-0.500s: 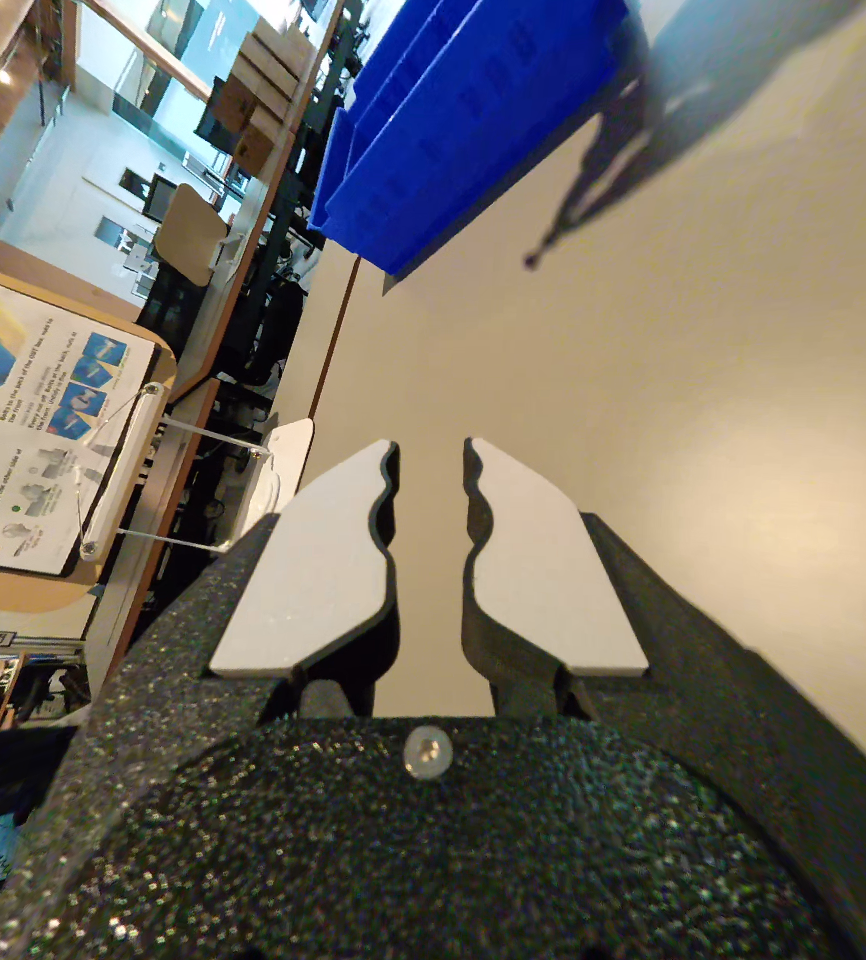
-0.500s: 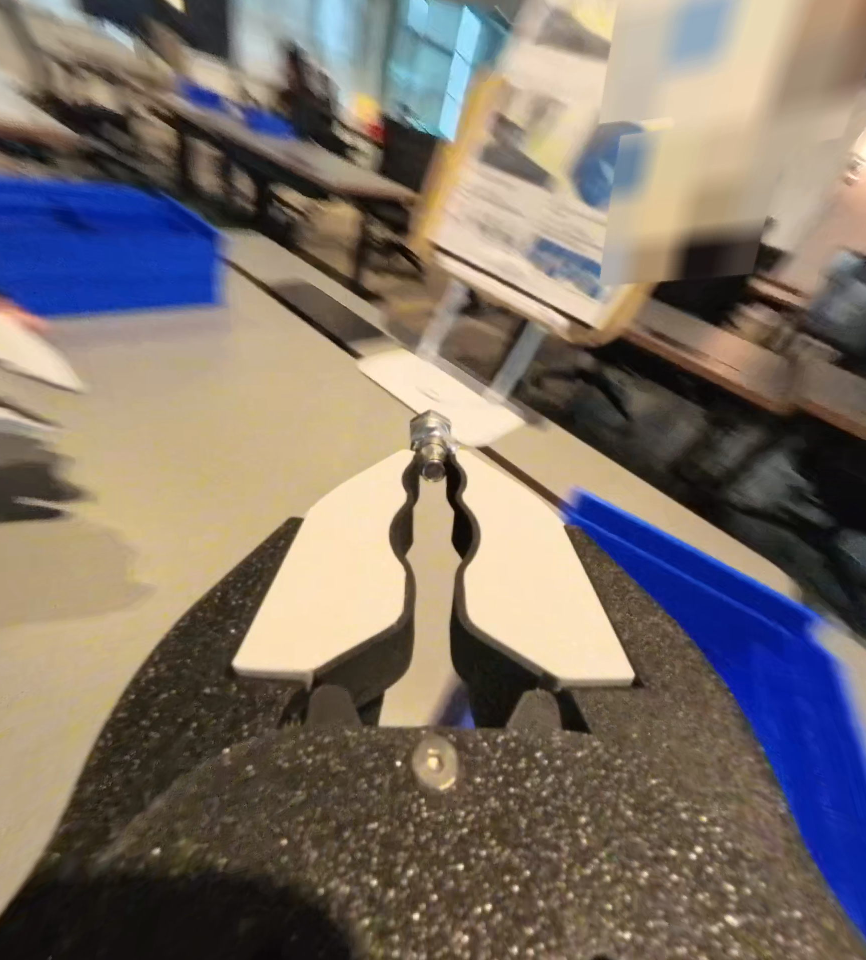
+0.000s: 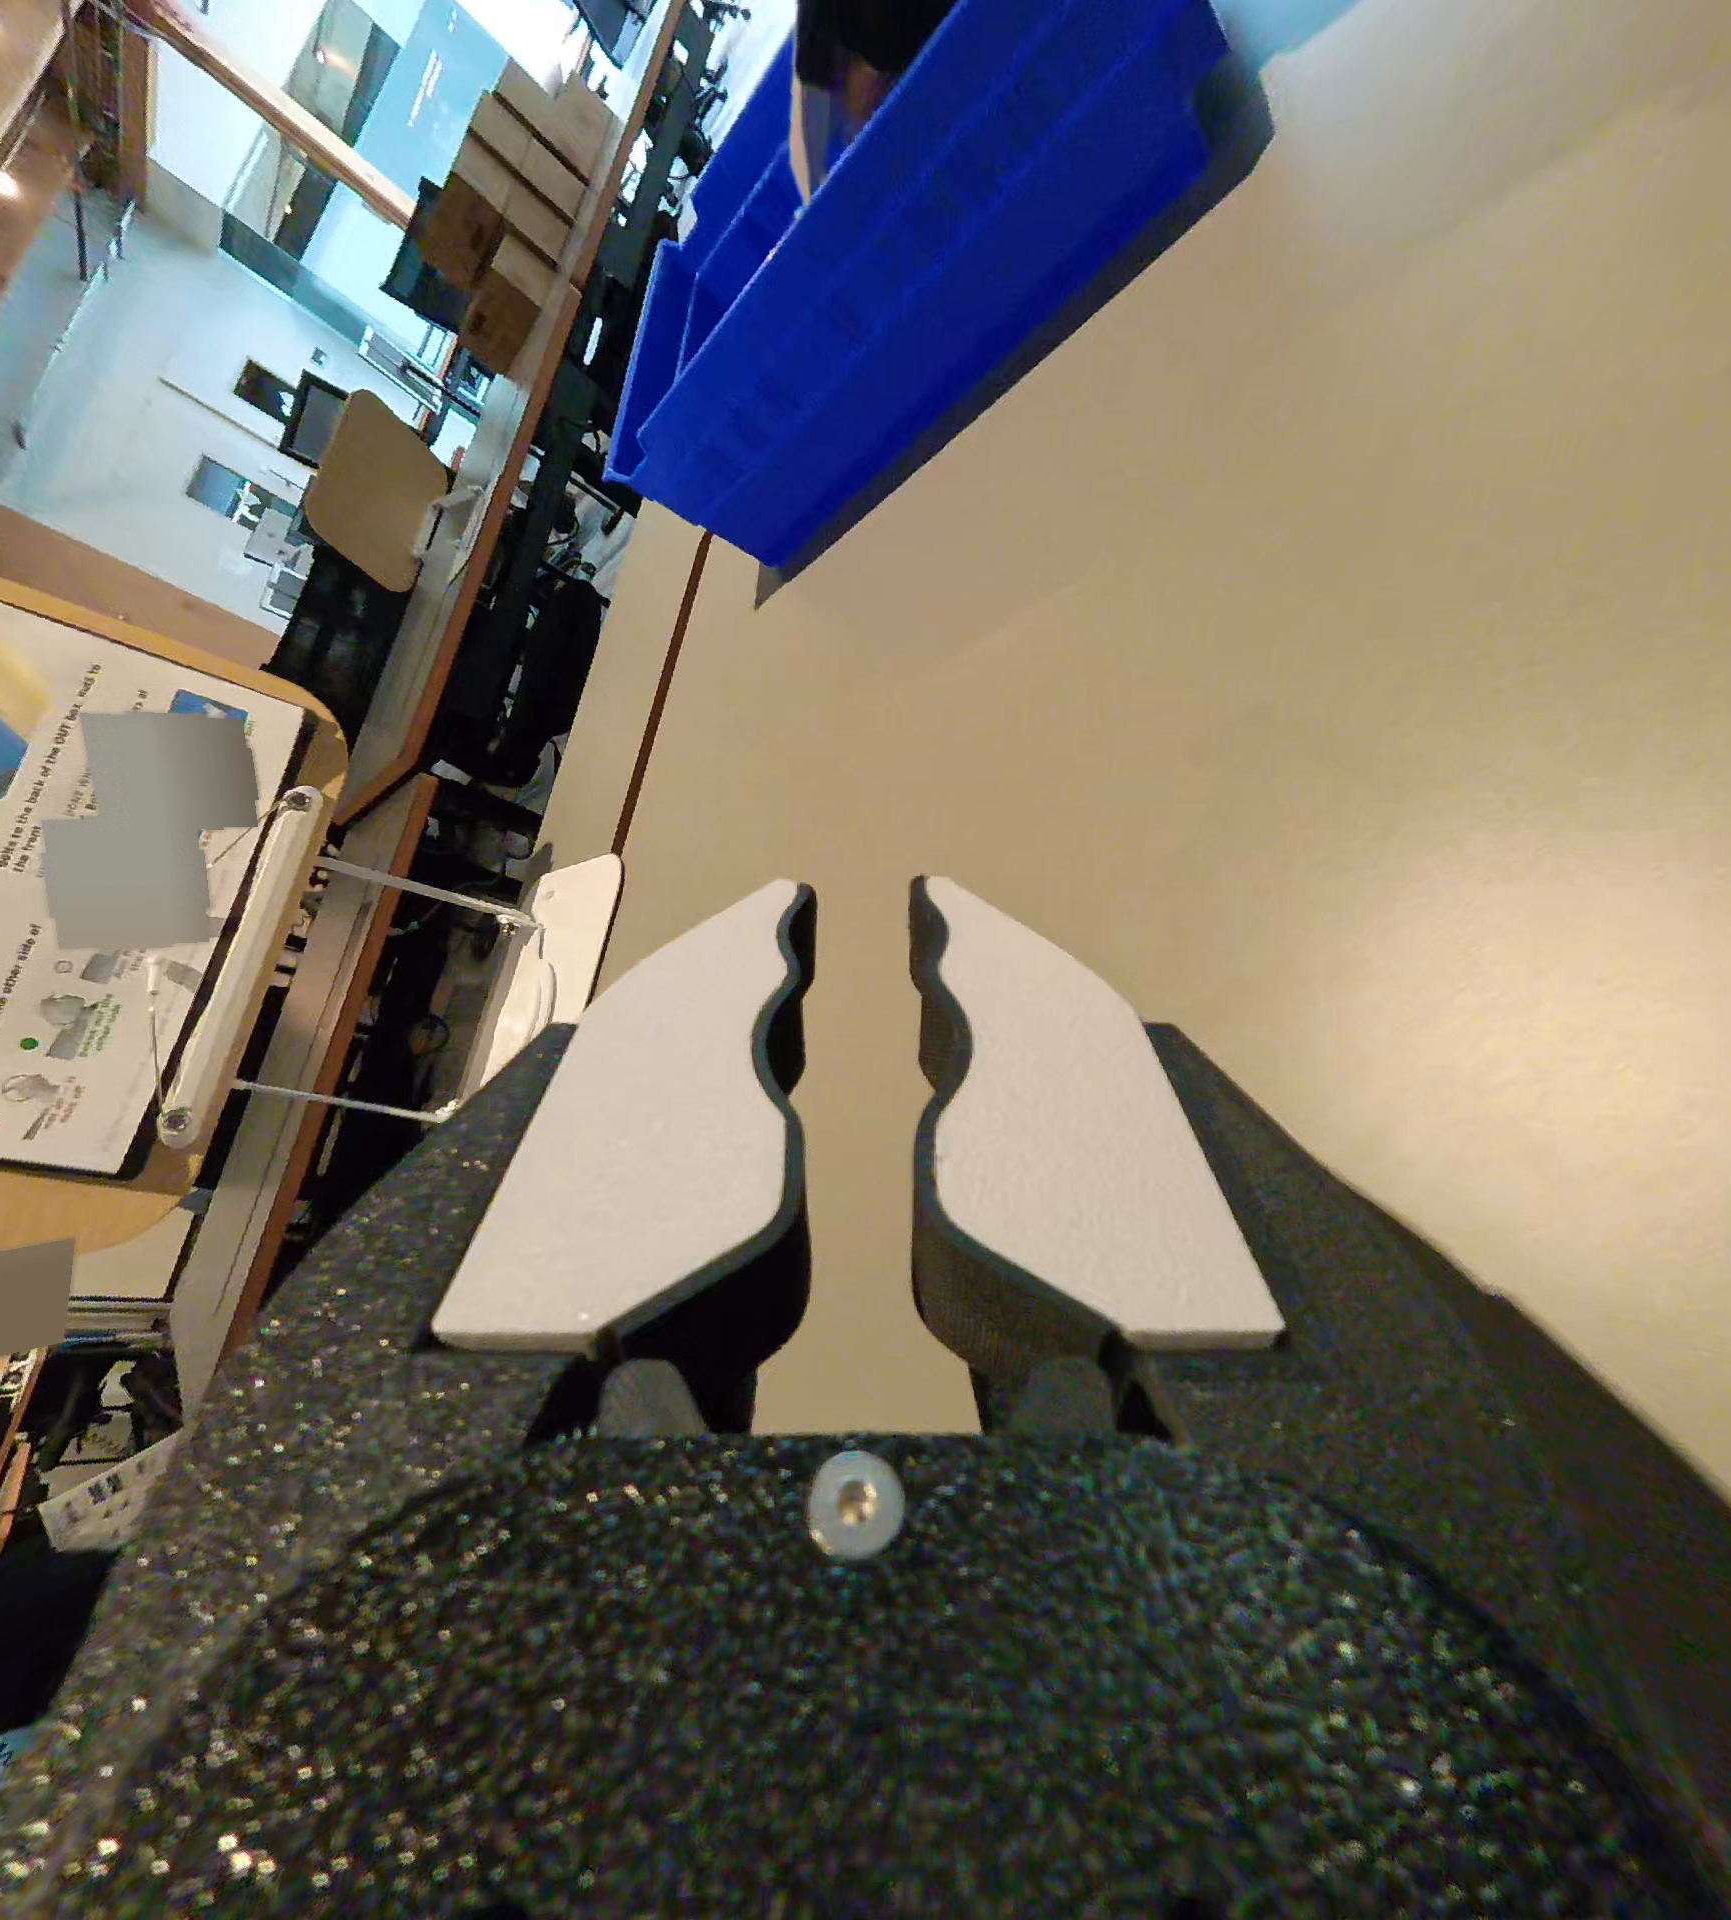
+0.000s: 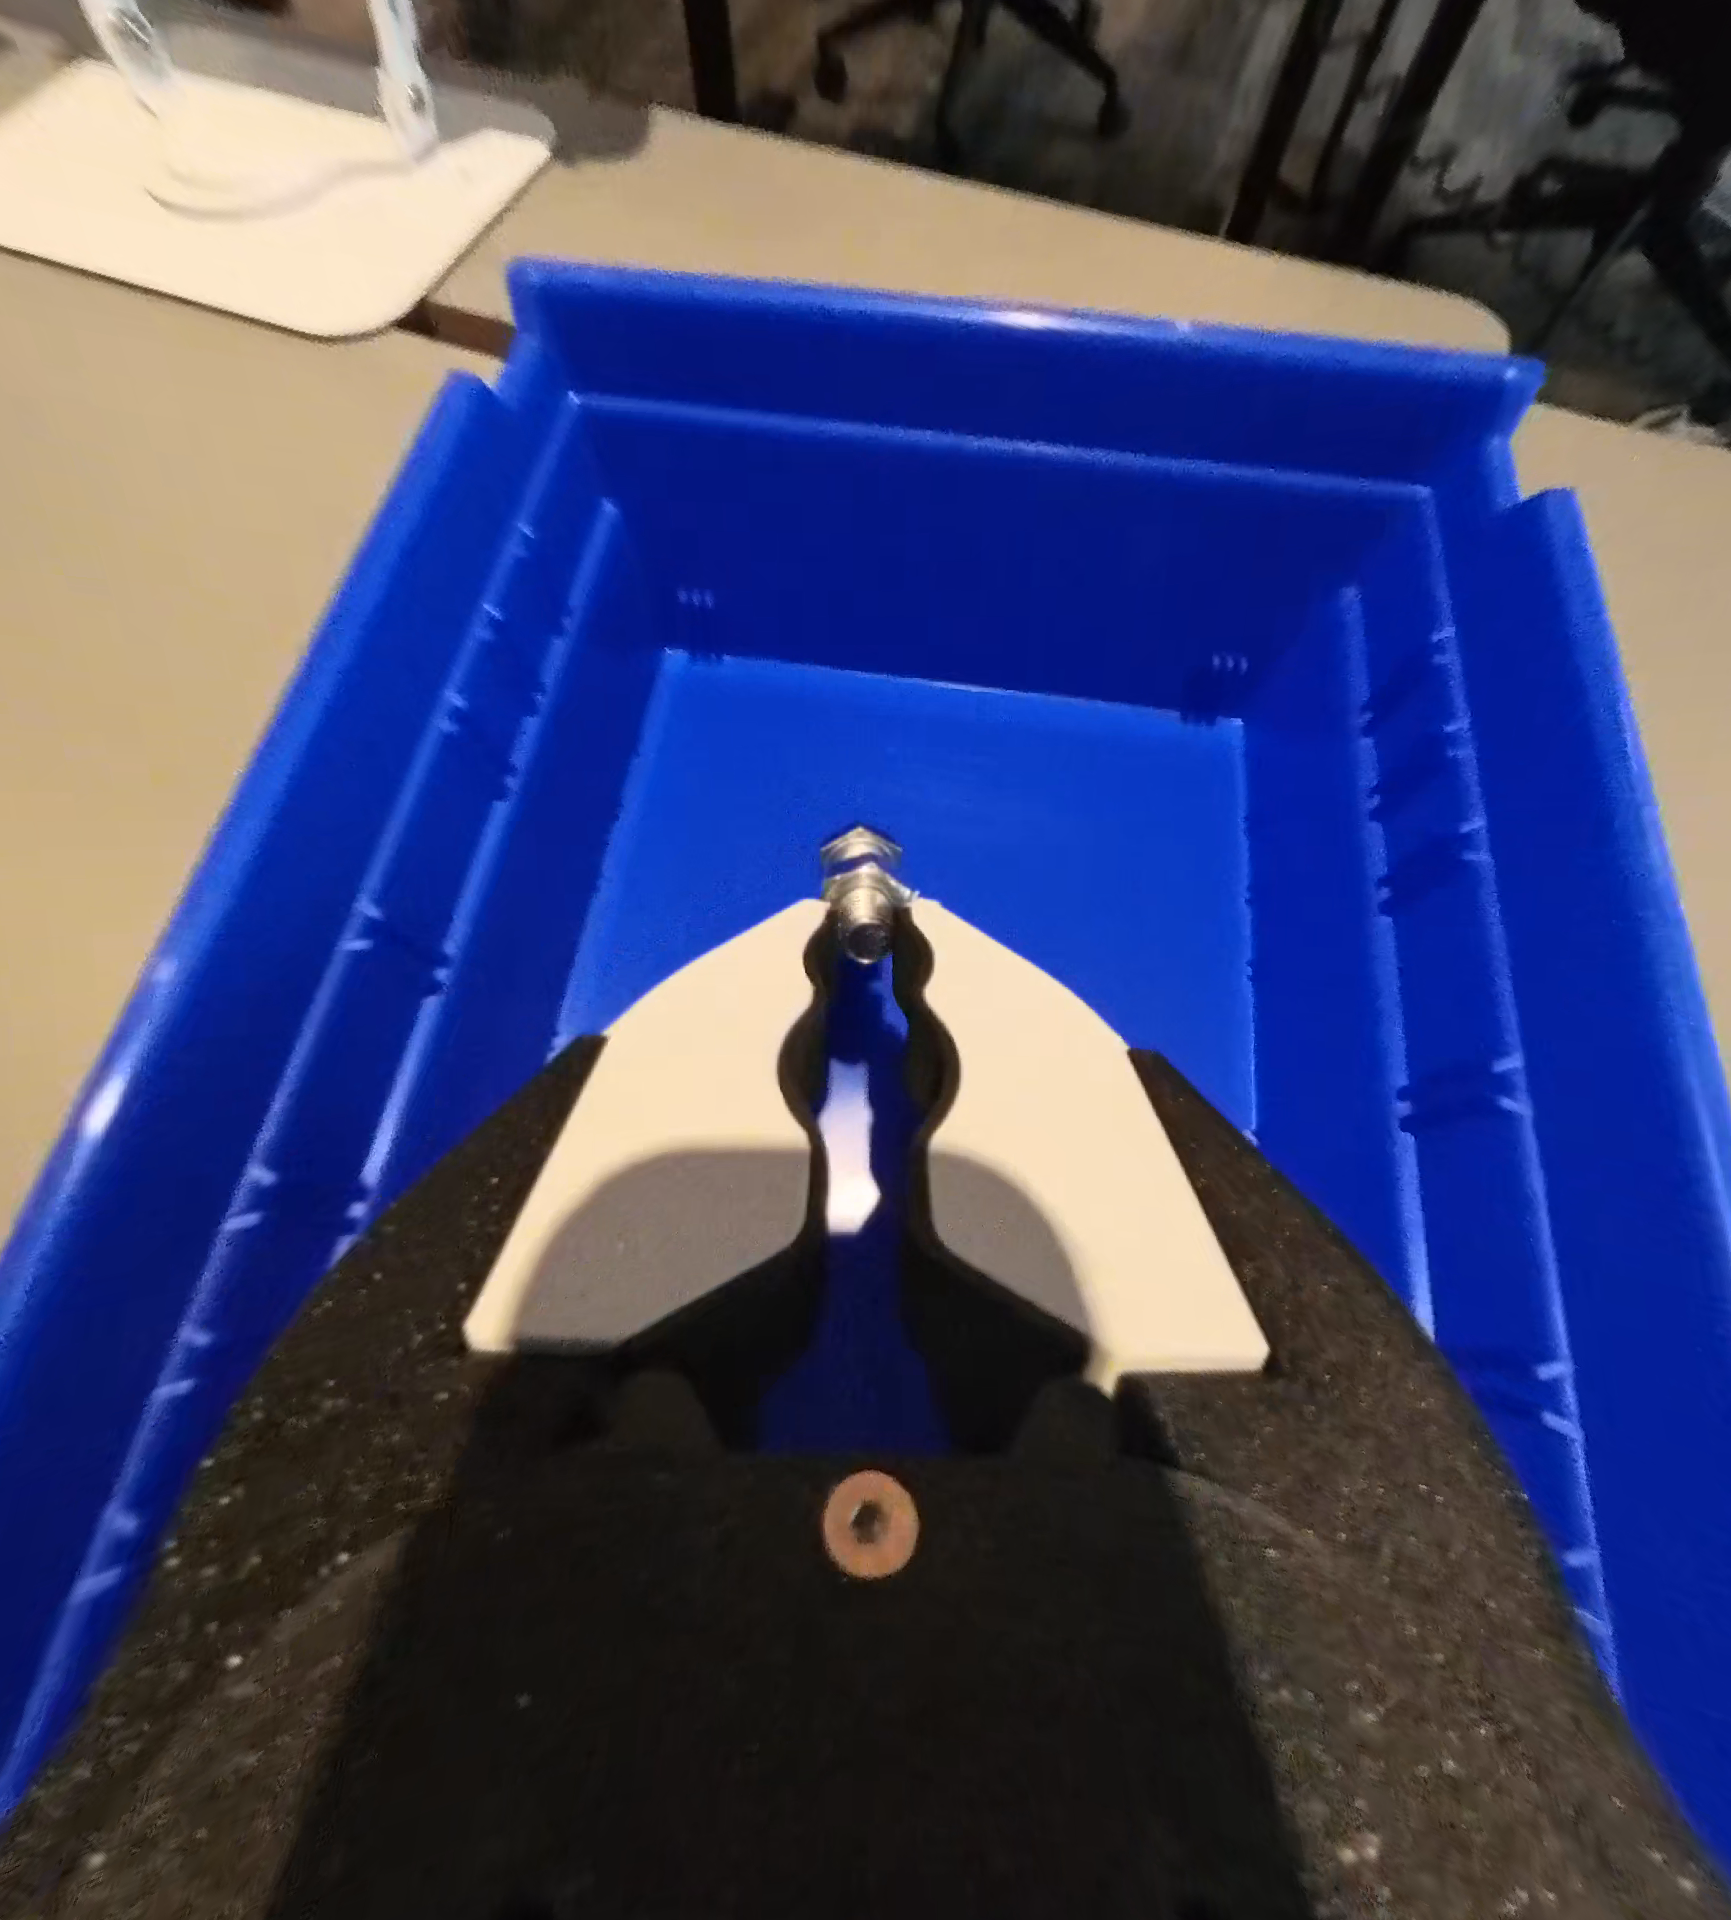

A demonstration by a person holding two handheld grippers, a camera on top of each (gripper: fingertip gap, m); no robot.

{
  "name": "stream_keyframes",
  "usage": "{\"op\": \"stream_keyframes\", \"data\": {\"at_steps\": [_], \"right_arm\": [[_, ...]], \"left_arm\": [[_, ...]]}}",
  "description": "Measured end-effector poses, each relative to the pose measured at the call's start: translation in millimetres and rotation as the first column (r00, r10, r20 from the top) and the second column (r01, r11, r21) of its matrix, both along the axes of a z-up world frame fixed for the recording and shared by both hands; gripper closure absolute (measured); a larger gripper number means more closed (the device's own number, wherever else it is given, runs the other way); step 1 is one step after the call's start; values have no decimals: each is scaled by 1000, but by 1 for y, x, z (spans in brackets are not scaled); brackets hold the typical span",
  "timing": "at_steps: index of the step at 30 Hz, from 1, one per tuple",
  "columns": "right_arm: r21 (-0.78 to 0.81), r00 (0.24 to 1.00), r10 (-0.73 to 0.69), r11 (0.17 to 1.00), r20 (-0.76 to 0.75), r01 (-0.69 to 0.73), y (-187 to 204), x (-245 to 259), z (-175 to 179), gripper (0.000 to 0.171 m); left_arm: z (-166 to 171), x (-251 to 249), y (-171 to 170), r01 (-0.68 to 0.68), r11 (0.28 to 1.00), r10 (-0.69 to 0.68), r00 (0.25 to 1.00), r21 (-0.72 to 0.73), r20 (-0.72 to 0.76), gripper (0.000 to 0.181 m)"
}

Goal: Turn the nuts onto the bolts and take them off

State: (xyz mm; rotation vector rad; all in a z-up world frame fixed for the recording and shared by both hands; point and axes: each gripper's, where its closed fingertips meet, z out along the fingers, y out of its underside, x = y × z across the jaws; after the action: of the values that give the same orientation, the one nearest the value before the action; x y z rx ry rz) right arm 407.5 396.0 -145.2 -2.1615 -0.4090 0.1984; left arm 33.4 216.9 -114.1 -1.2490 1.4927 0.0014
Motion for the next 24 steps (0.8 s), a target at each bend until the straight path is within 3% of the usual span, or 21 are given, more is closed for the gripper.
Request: {"op": "stream_keyframes", "data": {"at_steps": [24], "right_arm": [[-128,994,-31,991,109,45,23,5,-46,161]], "left_arm": [[2,-2,-1,4,1000,-4,1000,9,9,168]]}}
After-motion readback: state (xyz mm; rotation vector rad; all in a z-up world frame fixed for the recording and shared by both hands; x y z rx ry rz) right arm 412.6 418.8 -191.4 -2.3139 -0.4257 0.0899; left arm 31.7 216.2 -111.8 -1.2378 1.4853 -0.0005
